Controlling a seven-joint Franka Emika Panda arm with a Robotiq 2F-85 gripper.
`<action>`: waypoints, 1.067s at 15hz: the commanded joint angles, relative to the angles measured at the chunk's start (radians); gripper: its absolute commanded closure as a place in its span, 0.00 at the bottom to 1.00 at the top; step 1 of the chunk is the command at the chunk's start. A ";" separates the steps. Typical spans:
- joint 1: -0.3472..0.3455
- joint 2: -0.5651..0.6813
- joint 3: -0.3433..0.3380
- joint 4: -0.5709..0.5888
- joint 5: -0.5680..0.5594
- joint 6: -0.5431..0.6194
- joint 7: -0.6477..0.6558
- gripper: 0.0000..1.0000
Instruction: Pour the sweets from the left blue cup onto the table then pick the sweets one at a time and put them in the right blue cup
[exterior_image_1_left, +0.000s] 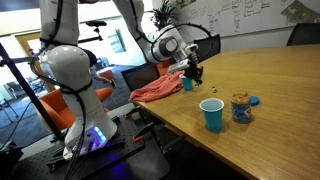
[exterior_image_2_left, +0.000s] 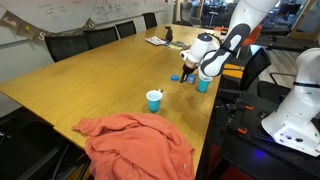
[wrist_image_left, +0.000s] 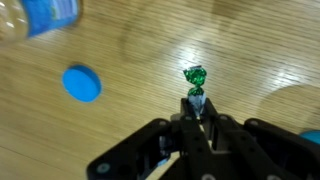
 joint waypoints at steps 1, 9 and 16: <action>0.166 -0.054 -0.279 -0.031 -0.077 -0.122 0.121 0.97; 0.127 -0.123 -0.348 -0.048 -0.191 -0.477 0.351 0.97; -0.094 -0.191 -0.146 -0.043 -0.347 -0.543 0.561 0.97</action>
